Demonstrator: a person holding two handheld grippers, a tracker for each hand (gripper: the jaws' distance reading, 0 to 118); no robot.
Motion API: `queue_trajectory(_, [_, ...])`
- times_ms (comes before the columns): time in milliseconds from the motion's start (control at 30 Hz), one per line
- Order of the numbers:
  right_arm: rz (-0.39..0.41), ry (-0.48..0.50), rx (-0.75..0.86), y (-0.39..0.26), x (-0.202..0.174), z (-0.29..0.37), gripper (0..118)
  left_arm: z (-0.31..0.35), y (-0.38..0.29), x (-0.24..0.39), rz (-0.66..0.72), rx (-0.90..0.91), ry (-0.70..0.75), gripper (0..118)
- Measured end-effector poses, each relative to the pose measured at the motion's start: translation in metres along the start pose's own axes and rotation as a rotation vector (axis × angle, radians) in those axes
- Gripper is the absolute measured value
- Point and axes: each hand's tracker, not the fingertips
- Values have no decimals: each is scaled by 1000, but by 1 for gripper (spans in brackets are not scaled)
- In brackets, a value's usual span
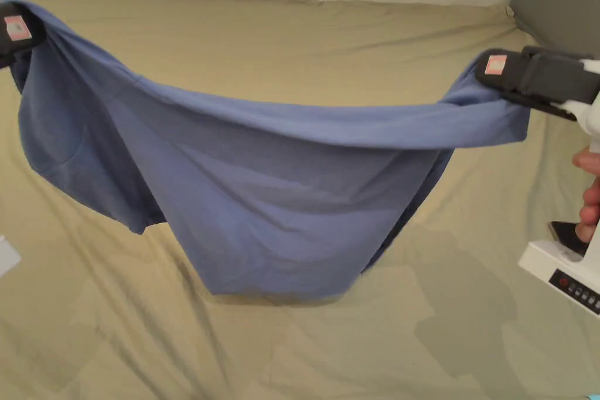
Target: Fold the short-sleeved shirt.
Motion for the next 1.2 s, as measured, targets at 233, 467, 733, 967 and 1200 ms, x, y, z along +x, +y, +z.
queue_trajectory(233, [20,-4,102,86,-12,-23,5,-50,68,18,-9,77,3,2])
queue_trajectory(467, [37,-30,126,165,0,-79,5,-128,129,22,-31,100,6,2])
queue_trajectory(733, [70,-77,124,242,21,-171,5,-229,185,13,-47,108,21,2])
queue_trajectory(967, [113,-99,158,303,25,-236,5,-303,243,8,-31,160,11,2])
queue_trajectory(1200, [148,-119,213,339,29,-271,3,-343,283,14,-105,179,19,2])
